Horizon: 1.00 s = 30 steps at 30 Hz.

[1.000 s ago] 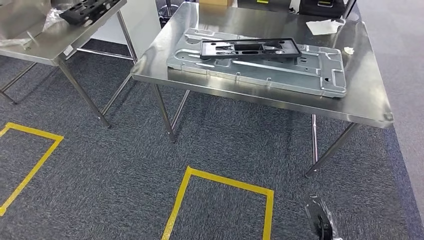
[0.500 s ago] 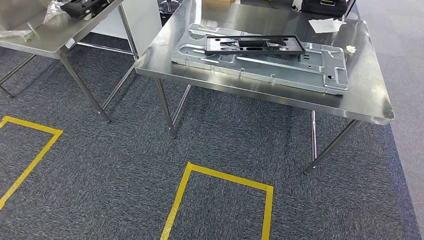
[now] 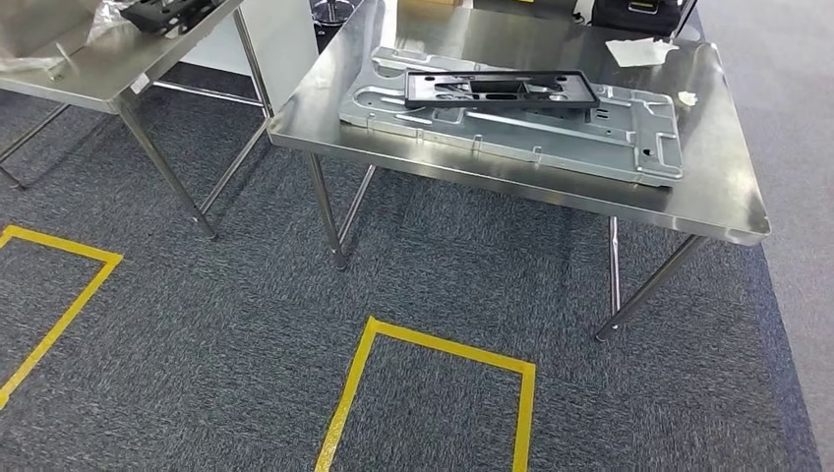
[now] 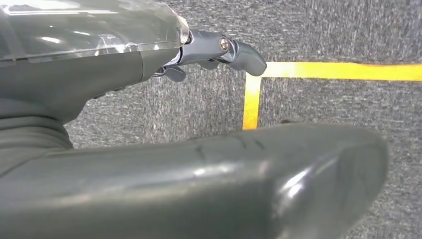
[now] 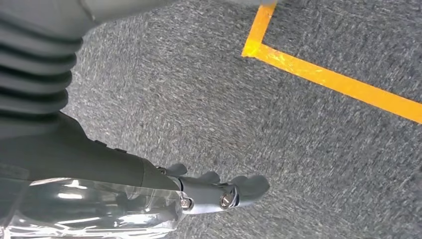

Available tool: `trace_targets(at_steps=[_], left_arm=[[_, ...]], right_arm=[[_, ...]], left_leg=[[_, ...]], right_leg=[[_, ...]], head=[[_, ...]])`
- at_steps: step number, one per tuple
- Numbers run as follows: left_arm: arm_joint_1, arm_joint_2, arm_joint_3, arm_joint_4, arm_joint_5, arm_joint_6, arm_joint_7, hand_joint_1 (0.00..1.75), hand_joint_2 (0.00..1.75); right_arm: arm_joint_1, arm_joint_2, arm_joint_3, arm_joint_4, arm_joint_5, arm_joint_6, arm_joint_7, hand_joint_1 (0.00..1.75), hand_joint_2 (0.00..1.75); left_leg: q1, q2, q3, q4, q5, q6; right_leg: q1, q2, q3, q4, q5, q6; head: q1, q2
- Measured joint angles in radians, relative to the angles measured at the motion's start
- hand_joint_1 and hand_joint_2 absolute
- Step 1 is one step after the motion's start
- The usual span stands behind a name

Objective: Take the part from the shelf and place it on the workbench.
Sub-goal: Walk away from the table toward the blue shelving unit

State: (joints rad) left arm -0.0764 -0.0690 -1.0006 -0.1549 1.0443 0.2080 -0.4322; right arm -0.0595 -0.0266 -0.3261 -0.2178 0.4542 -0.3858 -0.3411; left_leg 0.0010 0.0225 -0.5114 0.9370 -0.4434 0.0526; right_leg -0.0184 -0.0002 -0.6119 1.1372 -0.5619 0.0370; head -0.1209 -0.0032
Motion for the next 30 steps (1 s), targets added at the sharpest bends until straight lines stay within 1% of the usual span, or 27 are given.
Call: trace_targets(at_steps=[1, 2, 3, 4, 5, 6, 7, 8, 10, 11, 12, 13, 14, 15, 16, 17, 18, 19, 20, 21, 22, 23, 25, 27, 28, 29, 30], left_arm=[[0.001, 0.000, 0.000, 0.000, 0.001, 0.001, 0.000, 0.00, 0.00], [0.002, 0.000, 0.000, 0.000, 0.001, 0.002, 0.001, 0.00, 0.00], [0.003, 0.000, 0.000, 0.000, 0.001, 0.002, 0.001, 0.00, 0.00], [0.003, -0.001, 0.000, 0.000, 0.001, 0.002, 0.001, 0.00, 0.00], [0.003, -0.001, 0.000, 0.000, 0.000, 0.003, 0.001, 0.00, 0.00], [0.002, 0.000, 0.000, 0.000, 0.000, 0.003, 0.001, 0.00, 0.00], [0.002, 0.000, 0.000, 0.000, 0.000, 0.004, 0.001, 0.00, 0.00], [0.002, 0.000, -0.001, 0.000, -0.001, 0.005, 0.001, 0.00, 0.00], [0.003, 0.000, -0.002, 0.000, -0.001, 0.005, 0.001, 0.00, 0.00], [0.003, 0.000, -0.002, 0.000, -0.002, 0.005, 0.001, 0.00, 0.00], [0.003, 0.000, -0.002, 0.000, -0.003, 0.005, 0.001, 0.00, 0.00], [0.003, 0.000, -0.003, 0.000, -0.004, 0.005, 0.001, 0.00, 0.00], [0.003, 0.000, -0.003, 0.000, -0.005, 0.005, 0.001, 0.00, 0.00], [0.004, 0.000, -0.003, 0.000, -0.006, 0.005, 0.001, 0.00, 0.00], [0.005, 0.000, -0.004, 0.000, -0.007, 0.005, 0.001, 0.00, 0.00], [0.005, 0.000, -0.004, 0.000, -0.007, 0.005, 0.001, 0.00, 0.00], [0.006, 0.000, -0.004, 0.000, -0.007, 0.005, 0.001, 0.00, 0.00], [0.007, 0.000, -0.004, 0.000, -0.007, 0.005, 0.001, 0.00, 0.00], [0.007, 0.000, -0.004, 0.000, -0.007, 0.005, 0.001, 0.00, 0.00], [0.007, 0.002, -0.004, 0.000, -0.006, 0.004, 0.001, 0.00, 0.00], [0.007, 0.003, -0.004, 0.000, -0.006, 0.004, 0.001, 0.00, 0.00], [0.006, 0.004, -0.004, 0.000, -0.005, 0.004, 0.000, 0.00, 0.00], [0.006, 0.005, -0.004, 0.000, -0.004, 0.004, 0.000, 0.00, 0.00], [0.005, 0.003, -0.004, 0.000, -0.002, 0.005, 0.003, 0.00, 0.00], [0.006, 0.002, -0.004, 0.000, -0.001, 0.006, 0.006, 0.00, 0.00], [0.006, 0.001, -0.004, 0.000, 0.000, 0.009, 0.012, 0.00, 0.00], [0.006, 0.001, -0.004, 0.000, 0.000, 0.013, 0.018, 0.00, 0.00]], right_arm=[[-0.002, 0.001, 0.000, 0.000, 0.008, -0.001, 0.000, 0.00, 0.00], [-0.003, 0.002, 0.001, 0.000, 0.015, -0.001, 0.001, 0.00, 0.00], [-0.003, 0.003, 0.003, 0.000, 0.022, -0.002, 0.002, 0.00, 0.00], [-0.004, 0.004, 0.004, 0.000, 0.027, -0.002, 0.000, 0.00, 0.00], [-0.006, 0.005, 0.005, 0.000, 0.028, -0.002, -0.001, 0.00, 0.00], [-0.009, 0.006, 0.006, 0.000, 0.026, -0.002, -0.004, 0.00, 0.00], [-0.013, 0.007, 0.006, 0.000, 0.023, -0.002, -0.007, 0.00, 0.00], [-0.016, 0.008, 0.006, 0.000, 0.019, -0.002, -0.009, 0.00, 0.00], [-0.018, 0.010, 0.006, 0.000, 0.015, -0.001, -0.014, 0.00, 0.00], [-0.018, 0.010, 0.005, 0.000, 0.014, 0.003, -0.017, 0.00, 0.00], [-0.017, 0.011, 0.005, 0.000, 0.011, 0.008, -0.019, 0.00, 0.00], [-0.017, 0.011, 0.004, 0.000, 0.008, 0.015, -0.021, 0.00, 0.00], [-0.017, 0.011, 0.002, 0.000, 0.005, 0.021, -0.023, 0.00, 0.00], [-0.017, 0.011, 0.001, 0.000, 0.002, 0.026, -0.024, 0.00, 0.00], [-0.015, 0.011, -0.001, 0.000, 0.000, 0.029, -0.024, 0.00, 0.00], [-0.014, 0.011, -0.002, 0.001, -0.001, 0.030, -0.024, 0.00, 0.00], [-0.012, 0.011, -0.003, 0.001, -0.002, 0.031, -0.022, 0.00, 0.00], [-0.011, 0.011, -0.004, 0.002, -0.002, 0.032, -0.019, 0.00, 0.00], [-0.010, 0.012, -0.004, 0.002, -0.001, 0.034, -0.016, 0.00, 0.00], [-0.010, 0.014, -0.004, 0.003, 0.000, 0.036, -0.013, 0.00, 0.00], [-0.010, 0.016, -0.004, 0.004, 0.001, 0.039, -0.011, 0.00, 0.00], [-0.010, 0.017, -0.004, 0.004, 0.002, 0.040, -0.008, 0.00, 0.00], [-0.008, 0.019, -0.004, 0.005, 0.002, 0.043, -0.003, 0.00, 0.00], [-0.005, 0.019, -0.006, 0.006, 0.002, 0.046, 0.001, 0.00, 0.00], [-0.003, 0.020, -0.007, 0.006, 0.002, 0.047, 0.001, 0.00, 0.00], [-0.001, 0.020, -0.009, 0.006, 0.001, 0.049, 0.001, 0.00, 0.00], [0.000, 0.020, -0.011, 0.006, 0.001, 0.050, 0.001, 0.00, 0.00]], left_leg=[[0.000, 0.002, -0.003, 0.001, 0.001, -0.002], [0.001, 0.003, -0.007, 0.005, 0.000, -0.005], [0.004, 0.003, -0.010, 0.011, -0.002, -0.009], [0.008, 0.003, -0.013, 0.020, -0.006, -0.015], [0.011, 0.003, -0.017, 0.032, -0.012, -0.024], [0.012, 0.004, -0.022, 0.046, -0.019, -0.033], [0.011, 0.003, -0.027, 0.058, -0.025, -0.043], [0.009, 0.004, -0.031, 0.068, -0.029, -0.051], [0.011, 0.004, -0.034, 0.074, -0.031, -0.064], [0.014, 0.003, -0.035, 0.077, -0.034, -0.070], [0.016, 0.001, -0.040, 0.089, -0.046, -0.074], [0.018, -0.003, -0.054, 0.121, -0.070, -0.078], [0.018, -0.007, -0.076, 0.173, -0.103, -0.080], [0.018, -0.010, -0.106, 0.242, -0.141, -0.080], [0.018, -0.012, -0.136, 0.311, -0.171, -0.080], [0.018, -0.013, -0.154, 0.356, -0.184, -0.078], [0.017, -0.013, -0.157, 0.366, -0.178, -0.073], [0.015, -0.014, -0.138, 0.333, -0.153, -0.066], [0.011, -0.019, -0.104, 0.268, -0.118, -0.056], [0.007, -0.027, -0.067, 0.195, -0.089, -0.043], [0.002, -0.034, -0.038, 0.134, -0.069, -0.034], [-0.001, -0.040, -0.021, 0.096, -0.060, -0.027], [-0.006, -0.039, -0.016, 0.077, -0.058, -0.025], [0.000, -0.032, -0.012, 0.062, -0.046, -0.019], [0.003, -0.027, -0.010, 0.053, -0.039, -0.015], [0.005, -0.021, -0.009, 0.046, -0.033, -0.011], [0.002, -0.016, -0.011, 0.045, -0.032, -0.009]], right_leg=[[-0.003, 0.000, -0.030, 0.063, -0.025, 0.002], [-0.007, 0.000, -0.049, 0.102, -0.034, 0.006], [-0.012, 0.000, -0.047, 0.103, -0.022, 0.010], [-0.018, -0.002, -0.025, 0.062, 0.008, 0.015], [-0.024, -0.006, 0.011, -0.006, 0.040, 0.021], [-0.026, -0.009, 0.042, -0.065, 0.062, 0.024], [-0.027, -0.009, 0.062, -0.106, 0.074, 0.020], [-0.026, -0.008, 0.068, -0.122, 0.075, 0.014], [-0.021, -0.001, 0.060, -0.115, 0.072, -0.007], [-0.020, 0.000, 0.058, -0.115, 0.074, -0.014], [-0.020, 0.002, 0.056, -0.115, 0.076, -0.022], [-0.020, 0.003, 0.054, -0.116, 0.078, -0.029], [-0.018, 0.004, 0.051, -0.116, 0.081, -0.034], [-0.016, 0.006, 0.048, -0.115, 0.082, -0.038], [-0.012, 0.008, 0.045, -0.115, 0.084, -0.041], [-0.008, 0.011, 0.042, -0.115, 0.085, -0.042], [-0.004, 0.015, 0.041, -0.114, 0.085, -0.044], [0.000, 0.019, 0.042, -0.114, 0.086, -0.044], [0.003, 0.024, 0.043, -0.114, 0.086, -0.044], [0.006, 0.029, 0.044, -0.114, 0.087, -0.044], [0.007, 0.032, 0.044, -0.114, 0.088, -0.042], [0.007, 0.035, 0.043, -0.114, 0.089, -0.038], [0.004, 0.039, 0.040, -0.117, 0.094, -0.027], [0.004, 0.036, 0.037, -0.110, 0.089, -0.017], [0.004, 0.031, 0.026, -0.088, 0.072, -0.013], [0.004, 0.023, 0.006, -0.044, 0.043, -0.010], [0.005, 0.016, -0.022, 0.015, 0.009, -0.008]], head=[[0.000, 0.000], [0.000, 0.000], [0.000, 0.000], [0.000, 0.000], [0.000, 0.000], [0.000, 0.000], [0.000, 0.000], [0.000, 0.000], [0.000, 0.000], [0.000, 0.000], [0.000, 0.000], [0.000, 0.000], [0.000, 0.000], [-0.001, 0.000], [-0.001, 0.000], [-0.001, 0.000], [-0.001, 0.000], [-0.001, 0.000], [0.000, 0.000], [0.000, 0.000], [0.000, 0.000], [0.000, 0.000], [0.000, 0.000], [0.000, 0.000], [0.000, 0.000], [0.000, 0.000], [0.000, 0.000]])
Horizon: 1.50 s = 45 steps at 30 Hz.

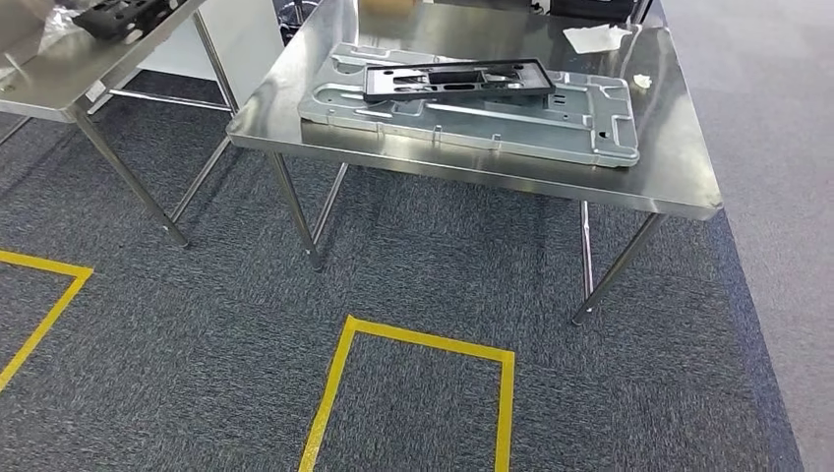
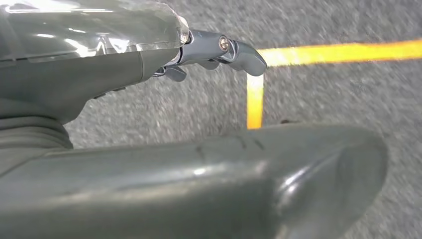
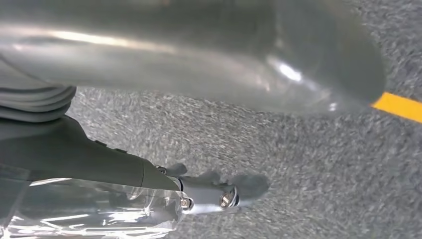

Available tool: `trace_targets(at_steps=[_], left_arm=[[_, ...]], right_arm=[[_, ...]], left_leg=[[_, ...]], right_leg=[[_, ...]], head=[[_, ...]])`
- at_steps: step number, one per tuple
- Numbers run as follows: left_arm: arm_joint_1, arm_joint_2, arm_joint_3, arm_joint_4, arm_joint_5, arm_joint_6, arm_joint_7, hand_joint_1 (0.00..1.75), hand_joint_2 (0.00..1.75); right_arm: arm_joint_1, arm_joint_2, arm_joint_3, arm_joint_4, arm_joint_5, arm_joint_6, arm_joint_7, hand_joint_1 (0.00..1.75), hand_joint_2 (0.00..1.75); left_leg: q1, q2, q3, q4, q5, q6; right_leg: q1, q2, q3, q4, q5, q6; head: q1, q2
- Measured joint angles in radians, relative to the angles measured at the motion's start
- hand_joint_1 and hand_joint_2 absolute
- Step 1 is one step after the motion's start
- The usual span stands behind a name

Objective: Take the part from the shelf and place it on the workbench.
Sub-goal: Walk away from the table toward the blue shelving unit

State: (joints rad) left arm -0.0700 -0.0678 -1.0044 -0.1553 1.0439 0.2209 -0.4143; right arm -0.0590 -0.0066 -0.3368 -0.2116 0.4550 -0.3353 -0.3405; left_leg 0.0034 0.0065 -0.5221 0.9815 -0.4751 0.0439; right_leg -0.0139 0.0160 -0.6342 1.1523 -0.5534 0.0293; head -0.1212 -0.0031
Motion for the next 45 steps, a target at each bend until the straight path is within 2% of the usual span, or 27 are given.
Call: trace_targets(at_steps=[1, 2, 3, 4, 6, 8, 12, 14, 16, 17, 18, 19, 20, 22, 23, 24, 26, 28, 30, 32, 33, 34, 35, 37, 39, 42, 45], left_arm=[[0.001, 0.000, 0.000, 0.000, 0.000, 0.005, 0.008, 0.00, 0.00], [0.001, 0.000, 0.000, 0.000, 0.000, 0.010, 0.017, 0.00, 0.00], [0.002, 0.000, 0.000, 0.000, 0.000, 0.014, 0.025, 0.00, 0.00], [0.002, 0.000, 0.000, 0.000, 0.000, 0.017, 0.032, 0.00, 0.00], [0.001, 0.000, 0.000, 0.000, 0.000, 0.019, 0.041, 0.00, 0.00], [0.000, 0.001, -0.001, 0.000, 0.000, 0.019, 0.046, 0.00, 0.00], [-0.001, 0.002, -0.004, 0.000, 0.000, 0.019, 0.050, 0.00, 0.00], [-0.002, 0.002, -0.005, 0.000, 0.001, 0.019, 0.052, 0.00, 0.00], [-0.001, 0.002, -0.005, 0.000, 0.002, 0.020, 0.055, 0.00, 0.00], [0.000, 0.002, -0.005, 0.000, 0.002, 0.020, 0.055, 0.00, 0.00], [0.000, 0.002, -0.005, 0.000, 0.003, 0.020, 0.056, 0.00, 0.00], [0.000, 0.002, -0.005, 0.000, 0.003, 0.020, 0.056, 0.00, 0.00], [0.000, 0.002, -0.005, 0.000, 0.004, 0.019, 0.056, 0.00, 0.00], [-0.001, 0.002, -0.005, 0.000, 0.004, 0.019, 0.056, 0.00, 0.00], [-0.002, 0.003, -0.005, 0.000, 0.005, 0.019, 0.055, 0.00, 0.00], [-0.004, 0.003, -0.005, 0.000, 0.005, 0.019, 0.055, 0.00, 0.00], [-0.005, 0.002, -0.005, 0.000, 0.005, 0.019, 0.053, 0.00, 0.00], [-0.006, 0.001, -0.005, 0.000, 0.005, 0.018, 0.052, 0.00, 0.00], [-0.006, 0.001, -0.005, 0.000, 0.007, 0.017, 0.052, 0.00, 0.00], [-0.005, 0.001, -0.005, 0.000, 0.009, 0.017, 0.052, 0.00, 0.00], [-0.004, 0.001, -0.005, 0.000, 0.010, 0.016, 0.052, 0.00, 0.00], [-0.004, 0.001, -0.005, 0.000, 0.011, 0.016, 0.053, 0.00, 0.00], [-0.004, 0.001, -0.006, 0.000, 0.010, 0.017, 0.055, 0.00, 0.00], [-0.005, 0.001, -0.007, 0.000, 0.006, 0.018, 0.058, 0.00, 0.00], [-0.005, 0.001, -0.008, 0.000, 0.004, 0.019, 0.060, 0.00, 0.00], [-0.005, 0.001, -0.012, 0.000, -0.005, 0.025, 0.070, 0.00, 0.00], [-0.005, 0.001, -0.014, 0.000, -0.010, 0.028, 0.075, 0.00, 0.00]], right_arm=[[0.002, 0.000, -0.002, 0.000, 0.000, 0.002, 0.000, 0.00, 0.00], [0.005, -0.001, -0.005, 0.001, -0.001, 0.004, 0.000, 0.00, 0.00], [0.008, -0.001, -0.008, 0.001, -0.001, 0.007, 0.001, 0.00, 0.00], [0.012, -0.001, -0.010, 0.001, -0.001, 0.010, 0.001, 0.00, 0.00], [0.015, -0.003, -0.012, 0.002, -0.001, 0.015, 0.004, 0.00, 0.00], [0.015, -0.005, -0.013, 0.002, -0.001, 0.019, 0.007, 0.00, 0.00], [0.020, -0.006, -0.015, 0.002, -0.001, 0.024, 0.012, 0.00, 0.00], [0.020, -0.006, -0.016, 0.003, 0.000, 0.027, 0.015, 0.00, 0.00], [0.019, -0.006, -0.016, 0.003, 0.004, 0.031, 0.020, 0.00, 0.00], [0.019, -0.006, -0.016, 0.003, 0.006, 0.032, 0.023, 0.00, 0.00], [0.020, -0.006, -0.016, 0.003, 0.008, 0.033, 0.027, 0.00, 0.00], [0.020, -0.006, -0.016, 0.004, 0.010, 0.035, 0.030, 0.00, 0.00], [0.020, -0.006, -0.016, 0.004, 0.011, 0.036, 0.032, 0.00, 0.00], [0.018, -0.006, -0.016, 0.004, 0.012, 0.039, 0.035, 0.00, 0.00], [0.017, -0.006, -0.016, 0.004, 0.012, 0.039, 0.035, 0.00, 0.00], [0.017, -0.006, -0.016, 0.004, 0.012, 0.040, 0.036, 0.00, 0.00], [0.017, -0.007, -0.016, 0.004, 0.012, 0.042, 0.037, 0.00, 0.00], [0.018, -0.008, -0.016, 0.004, 0.012, 0.042, 0.040, 0.00, 0.00], [0.016, -0.009, -0.016, 0.005, 0.012, 0.043, 0.043, 0.00, 0.00], [0.016, -0.011, -0.016, 0.005, 0.013, 0.042, 0.044, 0.00, 0.00], [0.017, -0.011, -0.016, 0.005, 0.014, 0.042, 0.045, 0.00, 0.00], [0.018, -0.012, -0.016, 0.005, 0.015, 0.042, 0.047, 0.00, 0.00], [0.020, -0.012, -0.016, 0.005, 0.016, 0.041, 0.049, 0.00, 0.00], [0.021, -0.013, -0.016, 0.006, 0.018, 0.040, 0.054, 0.00, 0.00], [0.021, -0.014, -0.016, 0.006, 0.019, 0.039, 0.056, 0.00, 0.00], [0.024, -0.014, -0.017, 0.008, 0.019, 0.039, 0.069, 0.00, 0.00], [0.026, -0.014, -0.017, 0.008, 0.019, 0.039, 0.077, 0.00, 0.00]], left_leg=[[-0.001, 0.005, -0.003, 0.001, 0.001, 0.001], [-0.002, 0.010, -0.005, 0.003, 0.001, 0.001], [-0.003, 0.013, -0.007, 0.005, 0.000, 0.001], [-0.003, 0.017, -0.008, 0.007, -0.001, 0.000], [-0.003, 0.023, -0.008, 0.015, -0.005, -0.006], [-0.008, 0.029, -0.010, 0.024, -0.011, -0.016], [-0.010, 0.030, -0.013, 0.035, -0.022, -0.035], [-0.006, 0.016, -0.039, 0.096, -0.065, -0.048], [-0.002, 0.005, -0.095, 0.224, -0.134, -0.055], [0.000, 0.004, -0.120, 0.282, -0.155, -0.057], [0.001, 0.004, -0.132, 0.311, -0.159, -0.057], [0.001, 0.003, -0.125, 0.300, -0.141, -0.056], [0.002, 0.002, -0.100, 0.250, -0.108, -0.054], [0.000, -0.012, -0.032, 0.108, -0.046, -0.044], [-0.001, -0.019, -0.011, 0.060, -0.031, -0.039], [-0.003, -0.024, -0.002, 0.036, -0.028, -0.035], [-0.005, -0.023, -0.002, 0.029, -0.026, -0.026], [-0.002, -0.015, 0.000, 0.018, -0.016, -0.012], [0.000, -0.004, -0.001, 0.011, -0.008, 0.000], [-0.004, 0.004, -0.005, 0.012, -0.007, 0.004], [-0.005, 0.008, -0.006, 0.013, -0.007, 0.005], [-0.006, 0.012, -0.007, 0.014, -0.007, 0.004], [-0.006, 0.015, -0.006, 0.015, -0.008, 0.004], [-0.009, 0.021, -0.004, 0.019, -0.013, -0.002], [-0.014, 0.026, -0.004, 0.024, -0.017, -0.010], [-0.015, 0.032, -0.003, 0.024, -0.018, -0.022], [-0.016, 0.034, -0.003, 0.024, -0.019, -0.025]], right_leg=[[-0.001, -0.003, -0.031, 0.066, -0.031, 0.003], [-0.001, -0.005, -0.054, 0.118, -0.049, 0.006], [-0.002, -0.006, -0.061, 0.136, -0.047, 0.008], [-0.002, -0.009, -0.048, 0.117, -0.028, 0.009], [-0.004, -0.024, 0.022, -0.015, 0.035, 0.008], [-0.001, -0.036, 0.074, -0.118, 0.067, -0.003], [-0.001, -0.027, 0.077, -0.137, 0.073, -0.027], [-0.005, -0.022, 0.075, -0.141, 0.079, -0.039], [-0.004, -0.016, 0.071, -0.140, 0.080, -0.044], [-0.004, -0.012, 0.070, -0.139, 0.081, -0.045], [-0.003, -0.007, 0.069, -0.139, 0.081, -0.045], [-0.003, -0.002, 0.069, -0.138, 0.081, -0.045], [-0.003, 0.003, 0.070, -0.137, 0.081, -0.044], [-0.002, 0.014, 0.072, -0.135, 0.082, -0.039], [-0.002, 0.018, 0.070, -0.134, 0.083, -0.034], [-0.001, 0.021, 0.068, -0.135, 0.084, -0.028], [-0.002, 0.026, 0.066, -0.138, 0.089, -0.014], [-0.003, 0.020, 0.059, -0.123, 0.076, -0.004], [-0.004, 0.004, 0.020, -0.036, 0.020, 0.000], [-0.003, -0.004, -0.042, 0.098, -0.043, 0.004], [-0.003, -0.005, -0.060, 0.138, -0.053, 0.005], [-0.003, -0.007, -0.057, 0.137, -0.041, 0.006], [-0.003, -0.010, -0.035, 0.096, -0.013, 0.005], [0.000, -0.025, 0.041, -0.049, 0.050, -0.001], [0.005, -0.035, 0.081, -0.133, 0.073, -0.011], [0.006, -0.027, 0.080, -0.142, 0.074, -0.022], [0.003, -0.025, 0.080, -0.145, 0.076, -0.027]], head=[[0.000, 0.000], [0.000, 0.000], [0.000, 0.000], [0.000, 0.000], [0.000, 0.000], [0.000, 0.000], [0.000, 0.000], [0.000, 0.000], [0.000, 0.000], [0.000, 0.000], [0.000, 0.000], [0.000, 0.000], [0.000, 0.000], [0.000, 0.000], [0.000, 0.000], [0.000, 0.000], [0.000, 0.000], [0.000, 0.000], [0.000, 0.000], [0.000, 0.000], [0.000, 0.000], [0.000, 0.000], [0.000, 0.000], [0.000, 0.000], [0.000, 0.000], [0.000, 0.000], [0.000, 0.000]])
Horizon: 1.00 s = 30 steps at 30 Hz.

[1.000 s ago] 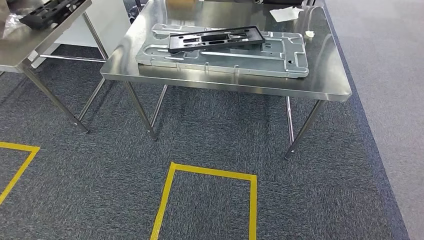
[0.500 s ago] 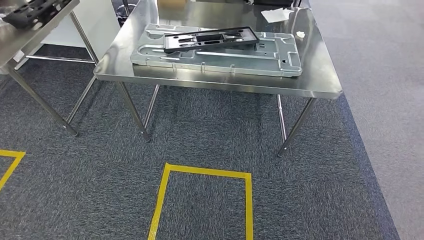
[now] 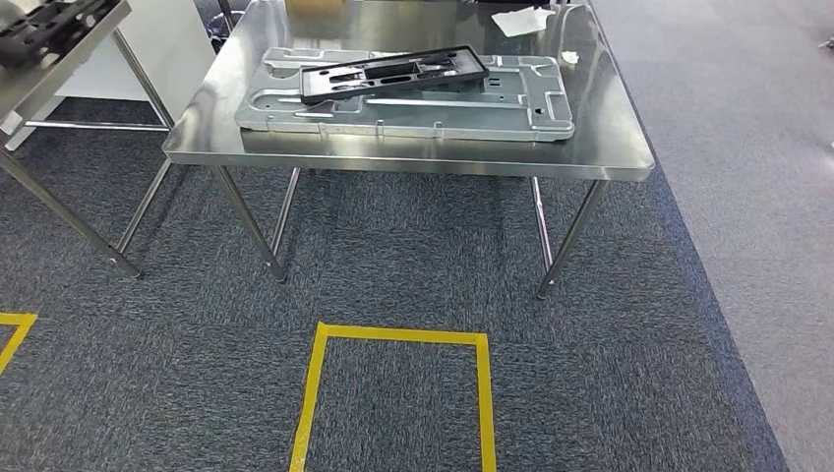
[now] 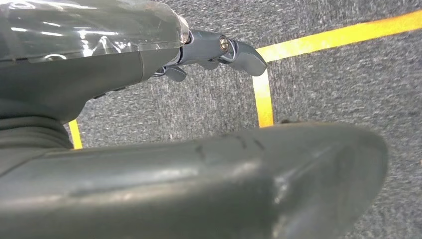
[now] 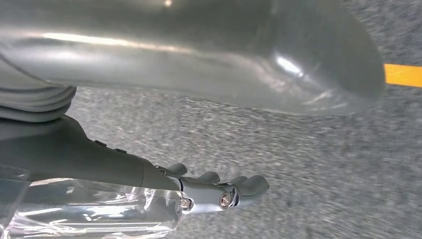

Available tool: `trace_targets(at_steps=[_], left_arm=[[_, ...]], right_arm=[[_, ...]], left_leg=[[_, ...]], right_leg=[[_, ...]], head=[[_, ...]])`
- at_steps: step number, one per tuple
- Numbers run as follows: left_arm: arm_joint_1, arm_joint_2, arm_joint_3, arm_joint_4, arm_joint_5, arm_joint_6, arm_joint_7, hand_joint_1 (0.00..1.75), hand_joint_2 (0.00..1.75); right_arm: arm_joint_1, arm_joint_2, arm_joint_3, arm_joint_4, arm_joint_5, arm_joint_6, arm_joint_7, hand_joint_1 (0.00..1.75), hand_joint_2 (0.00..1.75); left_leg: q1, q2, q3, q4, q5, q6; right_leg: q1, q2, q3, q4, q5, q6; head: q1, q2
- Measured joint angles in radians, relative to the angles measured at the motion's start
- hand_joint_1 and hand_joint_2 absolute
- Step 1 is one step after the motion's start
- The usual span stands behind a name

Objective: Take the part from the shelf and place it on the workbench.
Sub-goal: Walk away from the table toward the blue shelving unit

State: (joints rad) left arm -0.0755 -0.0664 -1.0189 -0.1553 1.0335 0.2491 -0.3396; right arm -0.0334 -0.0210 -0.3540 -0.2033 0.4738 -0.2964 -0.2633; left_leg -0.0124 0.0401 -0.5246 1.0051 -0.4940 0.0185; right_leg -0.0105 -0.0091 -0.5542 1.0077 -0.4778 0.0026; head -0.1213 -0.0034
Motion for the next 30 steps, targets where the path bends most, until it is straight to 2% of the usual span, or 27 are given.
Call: trace_targets(at_steps=[2, 4, 5, 6, 7, 8, 9, 10, 11, 12, 14, 16, 18, 20, 21, 22, 23, 25, 26, 27, 28, 30], left_arm=[[0.000, 0.000, -0.001, 0.000, -0.001, 0.001, 0.001, 0.00, 0.00], [0.000, 0.003, -0.006, 0.000, -0.009, 0.008, 0.011, 0.00, 0.00], [0.001, 0.005, -0.012, 0.000, -0.018, 0.016, 0.022, 0.00, 0.00], [0.004, 0.010, -0.023, 0.000, -0.030, 0.028, 0.040, 0.00, 0.00], [0.006, 0.016, -0.034, 0.000, -0.041, 0.039, 0.056, 0.00, 0.00], [0.009, 0.021, -0.045, 0.000, -0.049, 0.048, 0.070, 0.00, 0.00], [0.011, 0.027, -0.054, 0.000, -0.054, 0.055, 0.080, 0.00, 0.00], [0.012, 0.030, -0.058, 0.000, -0.055, 0.056, 0.082, 0.00, 0.00], [0.012, 0.033, -0.060, 0.001, -0.056, 0.057, 0.083, 0.00, 0.00], [0.012, 0.036, -0.063, 0.001, -0.057, 0.058, 0.084, 0.00, 0.00], [0.012, 0.038, -0.068, 0.001, -0.059, 0.060, 0.086, 0.00, 0.00], [0.011, 0.039, -0.073, 0.001, -0.059, 0.060, 0.087, 0.00, 0.00], [0.011, 0.040, -0.076, 0.001, -0.059, 0.060, 0.086, 0.00, 0.00], [0.013, 0.040, -0.079, 0.001, -0.058, 0.060, 0.082, 0.00, 0.00], [0.014, 0.040, -0.080, 0.001, -0.058, 0.060, 0.080, 0.00, 0.00], [0.015, 0.039, -0.081, 0.001, -0.058, 0.061, 0.077, 0.00, 0.00], [0.016, 0.038, -0.082, 0.001, -0.058, 0.062, 0.074, 0.00, 0.00], [0.016, 0.035, -0.082, 0.001, -0.054, 0.062, 0.069, 0.00, 0.00], [0.016, 0.033, -0.082, 0.001, -0.052, 0.062, 0.068, 0.00, 0.00], [0.016, 0.031, -0.082, 0.001, -0.050, 0.062, 0.067, 0.00, 0.00], [0.016, 0.030, -0.082, 0.001, -0.049, 0.061, 0.066, 0.00, 0.00], [0.017, 0.029, -0.082, 0.001, -0.046, 0.060, 0.065, 0.00, 0.00]], right_arm=[[0.000, 0.000, 0.000, 0.000, 0.000, 0.000, 0.001, 0.00, 0.00], [0.000, 0.000, 0.000, 0.000, 0.000, 0.000, 0.014, 0.00, 0.00], [0.000, 0.001, 0.000, 0.001, 0.001, 0.000, 0.029, 0.00, 0.00], [0.002, 0.001, -0.003, 0.002, 0.000, 0.000, 0.054, 0.00, 0.00], [0.004, 0.002, -0.005, 0.004, -0.002, 0.000, 0.076, 0.00, 0.00], [0.006, 0.003, -0.008, 0.005, -0.004, 0.000, 0.097, 0.00, 0.00], [0.008, 0.004, -0.011, 0.007, -0.007, 0.000, 0.111, 0.00, 0.00], [0.009, 0.006, -0.012, 0.007, -0.008, -0.001, 0.114, 0.00, 0.00], [0.009, 0.007, -0.013, 0.008, -0.008, -0.001, 0.116, 0.00, 0.00], [0.009, 0.008, -0.014, 0.008, -0.008, -0.002, 0.116, 0.00, 0.00], [0.011, 0.009, -0.018, 0.009, -0.008, -0.004, 0.120, 0.00, 0.00], [0.014, 0.010, -0.022, 0.010, -0.008, -0.010, 0.126, 0.00, 0.00], [0.015, 0.011, -0.025, 0.010, -0.005, -0.014, 0.130, 0.00, 0.00], [0.015, 0.011, -0.025, 0.010, 0.003, -0.013, 0.130, 0.00, 0.00], [0.015, 0.011, -0.025, 0.010, 0.008, -0.011, 0.130, 0.00, 0.00], [0.016, 0.012, -0.025, 0.010, 0.012, -0.010, 0.129, 0.00, 0.00], [0.017, 0.012, -0.025, 0.010, 0.016, -0.008, 0.128, 0.00, 0.00], [0.017, 0.012, -0.025, 0.010, 0.025, -0.006, 0.128, 0.00, 0.00], [0.015, 0.012, -0.025, 0.010, 0.029, -0.006, 0.128, 0.00, 0.00], [0.014, 0.012, -0.025, 0.010, 0.032, -0.006, 0.128, 0.00, 0.00], [0.013, 0.013, -0.025, 0.010, 0.035, -0.005, 0.128, 0.00, 0.00], [0.014, 0.013, -0.025, 0.010, 0.037, -0.001, 0.128, 0.00, 0.00]], left_leg=[[-0.001, 0.000, 0.000, 0.001, -0.001, -0.001], [0.002, -0.011, -0.009, 0.021, -0.019, -0.008], [0.005, -0.019, -0.030, 0.070, -0.050, -0.014], [0.010, -0.026, -0.064, 0.147, -0.084, -0.021], [0.014, -0.030, -0.090, 0.205, -0.104, -0.025], [0.019, -0.031, -0.101, 0.230, -0.102, -0.027], [0.022, -0.033, -0.086, 0.199, -0.073, -0.028], [0.024, -0.040, -0.053, 0.127, -0.039, -0.026], [0.024, -0.048, -0.025, 0.064, -0.015, -0.023], [0.022, -0.055, -0.009, 0.025, -0.004, -0.019], [0.017, -0.059, -0.004, 0.006, -0.004, -0.009], [0.019, -0.052, -0.003, -0.001, 0.005, 0.006], [0.021, -0.042, -0.003, -0.011, 0.014, 0.021], [0.016, -0.033, -0.006, -0.011, 0.016, 0.027], [0.014, -0.028, -0.008, -0.010, 0.016, 0.028], [0.012, -0.024, -0.008, -0.010, 0.016, 0.028], [0.010, -0.020, -0.008, -0.009, 0.015, 0.028], [0.008, -0.013, -0.006, -0.007, 0.014, 0.027], [0.005, -0.010, -0.006, -0.005, 0.013, 0.024], [0.003, -0.008, -0.006, -0.004, 0.011, 0.020], [0.001, -0.006, -0.006, -0.002, 0.010, 0.016], [0.001, -0.001, -0.005, -0.002, 0.009, 0.006]], right_leg=[[-0.001, 0.001, 0.000, -0.001, 0.001, -0.001], [-0.004, 0.003, 0.000, -0.003, 0.003, -0.006], [-0.005, 0.005, -0.001, -0.004, 0.005, -0.009], [-0.006, 0.010, -0.001, -0.004, 0.006, -0.012], [-0.006, 0.016, -0.002, -0.004, 0.006, -0.015], [-0.007, 0.023, -0.002, -0.003, 0.007, -0.015], [-0.007, 0.030, 0.000, -0.002, 0.006, -0.013], [-0.007, 0.036, 0.001, -0.002, 0.006, -0.011], [-0.006, 0.041, 0.000, 0.000, 0.006, -0.006], [-0.006, 0.045, -0.002, 0.001, 0.007, 0.000], [-0.006, 0.050, -0.006, 0.001, 0.010, 0.014], [-0.009, 0.049, -0.009, 0.006, 0.006, 0.026], [-0.011, 0.035, -0.037, 0.068, -0.037, 0.034], [-0.012, 0.022, -0.098, 0.199, -0.104, 0.038], [-0.012, 0.020, -0.123, 0.255, -0.124, 0.039], [-0.012, 0.019, -0.134, 0.281, -0.126, 0.040], [-0.012, 0.017, -0.123, 0.264, -0.108, 0.039], [-0.010, 0.006, -0.053, 0.135, -0.044, 0.031], [-0.007, -0.004, -0.018, 0.068, -0.021, 0.025], [-0.003, -0.010, 0.005, 0.021, -0.009, 0.020], [0.000, -0.014, 0.014, 0.000, -0.007, 0.015], [0.003, -0.007, 0.013, -0.006, -0.005, 0.008]], head=[[0.000, 0.000], [0.000, 0.000], [0.000, 0.000], [0.000, 0.000], [0.000, 0.000], [0.000, 0.000], [0.000, 0.000], [0.000, 0.000], [0.000, 0.000], [0.000, 0.000], [0.000, 0.000], [0.000, 0.000], [0.000, 0.000], [0.000, 0.000], [0.000, 0.000], [0.000, 0.000], [0.000, 0.000], [0.000, 0.000], [0.000, 0.000], [0.000, 0.000], [0.000, 0.000], [0.000, 0.000]])
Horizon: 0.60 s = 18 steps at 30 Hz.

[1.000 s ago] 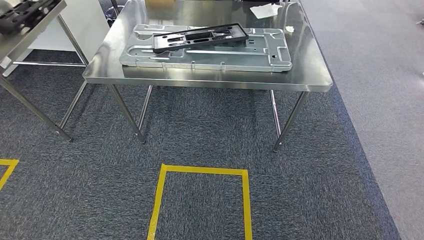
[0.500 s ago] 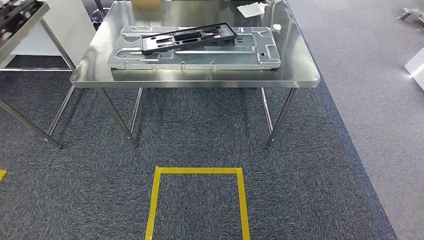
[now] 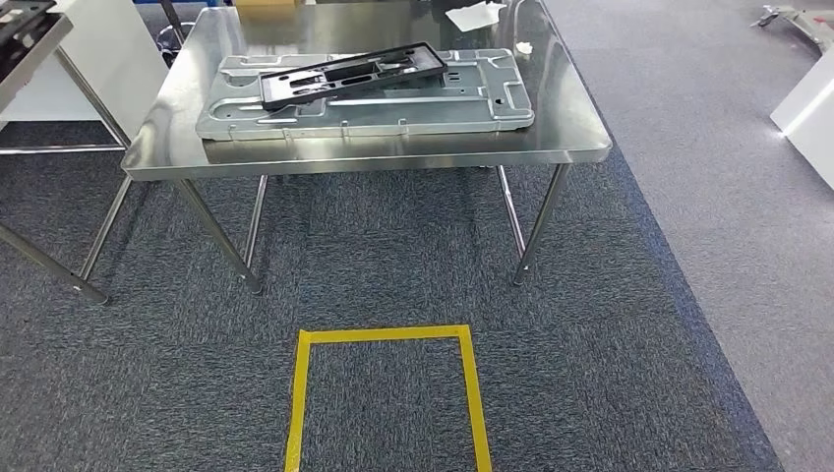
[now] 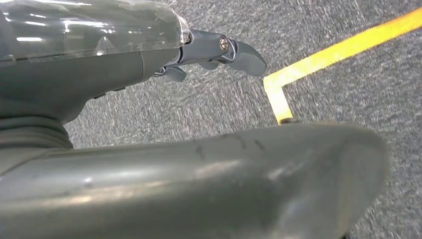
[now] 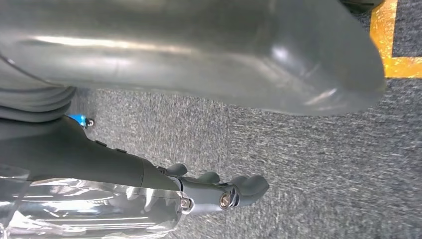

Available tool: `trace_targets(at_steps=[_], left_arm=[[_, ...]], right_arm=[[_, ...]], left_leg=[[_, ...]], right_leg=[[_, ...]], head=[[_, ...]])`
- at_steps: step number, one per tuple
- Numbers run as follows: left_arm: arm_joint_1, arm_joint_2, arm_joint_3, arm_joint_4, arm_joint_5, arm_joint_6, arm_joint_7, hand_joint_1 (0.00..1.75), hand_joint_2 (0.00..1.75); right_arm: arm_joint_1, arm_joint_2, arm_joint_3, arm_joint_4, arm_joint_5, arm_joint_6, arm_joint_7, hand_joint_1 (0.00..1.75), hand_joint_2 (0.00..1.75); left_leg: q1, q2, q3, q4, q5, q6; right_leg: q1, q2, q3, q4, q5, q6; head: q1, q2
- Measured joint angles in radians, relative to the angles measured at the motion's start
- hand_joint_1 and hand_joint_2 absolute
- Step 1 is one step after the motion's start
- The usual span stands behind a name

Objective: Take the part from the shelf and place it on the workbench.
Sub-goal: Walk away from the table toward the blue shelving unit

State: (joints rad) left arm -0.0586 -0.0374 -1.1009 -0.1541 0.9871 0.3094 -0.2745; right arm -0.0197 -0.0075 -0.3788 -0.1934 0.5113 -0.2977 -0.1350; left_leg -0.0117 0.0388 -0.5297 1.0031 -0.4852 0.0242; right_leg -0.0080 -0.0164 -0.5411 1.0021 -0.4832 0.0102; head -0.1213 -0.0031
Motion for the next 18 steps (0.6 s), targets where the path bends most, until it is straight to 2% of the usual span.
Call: trace_targets(at_steps=[2, 3, 6, 7, 8, 9, 11, 12, 14, 16, 18], left_arm=[[0.001, 0.000, 0.000, 0.000, 0.004, -0.001, -0.001, 0.00, 0.00], [0.001, 0.000, 0.000, 0.000, 0.006, -0.001, -0.003, 0.00, 0.00], [0.005, -0.001, 0.000, 0.000, 0.009, 0.002, -0.006, 0.00, 0.00], [0.007, -0.001, 0.000, 0.000, 0.009, 0.005, -0.005, 0.00, 0.00], [0.008, -0.001, 0.000, 0.000, 0.009, 0.008, -0.004, 0.00, 0.00], [0.010, -0.001, 0.000, 0.000, 0.009, 0.012, -0.002, 0.00, 0.00], [0.011, -0.001, 0.000, 0.000, 0.009, 0.016, 0.002, 0.00, 0.00], [0.011, -0.001, 0.000, 0.000, 0.009, 0.015, 0.003, 0.00, 0.00], [0.012, -0.001, 0.000, 0.000, 0.007, 0.007, 0.007, 0.00, 0.00], [0.014, -0.002, -0.001, 0.000, 0.005, -0.009, 0.009, 0.00, 0.00], [0.016, -0.004, -0.002, 0.000, 0.003, -0.024, 0.006, 0.00, 0.00]], right_arm=[[0.000, 0.000, 0.000, 0.000, 0.005, 0.005, 0.000, 0.00, 0.00], [0.000, 0.001, 0.000, 0.000, 0.008, 0.007, 0.000, 0.00, 0.00], [-0.001, 0.001, 0.000, 0.000, 0.012, 0.009, -0.002, 0.00, 0.00], [-0.001, 0.001, 0.000, 0.000, 0.012, 0.008, -0.002, 0.00, 0.00], [-0.001, 0.001, 0.000, 0.000, 0.013, 0.007, -0.003, 0.00, 0.00], [-0.001, 0.001, 0.000, 0.000, 0.013, 0.006, -0.004, 0.00, 0.00], [-0.001, 0.001, 0.000, 0.000, 0.015, 0.002, -0.005, 0.00, 0.00], [-0.002, 0.001, 0.000, 0.000, 0.016, 0.001, -0.006, 0.00, 0.00], [-0.002, 0.002, 0.000, 0.000, 0.020, -0.002, -0.009, 0.00, 0.00], [0.000, 0.003, 0.000, 0.000, 0.029, -0.002, -0.014, 0.00, 0.00], [0.001, 0.003, 0.001, 0.000, 0.039, -0.003, -0.014, 0.00, 0.00]], left_leg=[[0.003, -0.006, -0.006, 0.018, -0.017, -0.011], [0.005, -0.013, -0.019, 0.051, -0.040, -0.017], [0.014, -0.028, -0.101, 0.242, -0.138, -0.030], [0.017, -0.029, -0.120, 0.286, -0.150, -0.033], [0.019, -0.029, -0.123, 0.293, -0.140, -0.036], [0.022, -0.029, -0.107, 0.260, -0.112, -0.037], [0.026, -0.038, -0.047, 0.130, -0.042, -0.037], [0.026, -0.045, -0.020, 0.069, -0.022, -0.035], [0.024, -0.055, 0.001, 0.018, -0.016, -0.025], [0.022, -0.051, 0.000, 0.014, -0.014, -0.009], [0.022, -0.043, 0.001, 0.005, -0.007, 0.008]], right_leg=[[-0.005, 0.005, 0.000, -0.006, 0.006, -0.010], [-0.008, 0.008, 0.000, -0.009, 0.009, -0.015], [-0.009, 0.017, -0.004, -0.008, 0.012, -0.020], [-0.009, 0.021, -0.004, -0.008, 0.012, -0.020], [-0.009, 0.025, -0.004, -0.007, 0.011, -0.020], [-0.010, 0.030, -0.004, -0.006, 0.011, -0.019], [-0.009, 0.040, -0.003, -0.001, 0.008, -0.013], [-0.008, 0.044, -0.005, 0.003, 0.007, -0.008], [-0.006, 0.050, -0.010, 0.007, 0.007, 0.004], [-0.009, 0.053, -0.014, 0.007, 0.009, 0.018], [-0.012, 0.042, -0.028, 0.039, -0.015, 0.027]], head=[[0.000, 0.000], [0.000, 0.000], [0.000, 0.000], [0.000, 0.000], [0.000, 0.000], [0.000, 0.000], [0.000, 0.000], [0.000, 0.000], [0.000, 0.000], [0.000, 0.000], [0.000, 0.000]])
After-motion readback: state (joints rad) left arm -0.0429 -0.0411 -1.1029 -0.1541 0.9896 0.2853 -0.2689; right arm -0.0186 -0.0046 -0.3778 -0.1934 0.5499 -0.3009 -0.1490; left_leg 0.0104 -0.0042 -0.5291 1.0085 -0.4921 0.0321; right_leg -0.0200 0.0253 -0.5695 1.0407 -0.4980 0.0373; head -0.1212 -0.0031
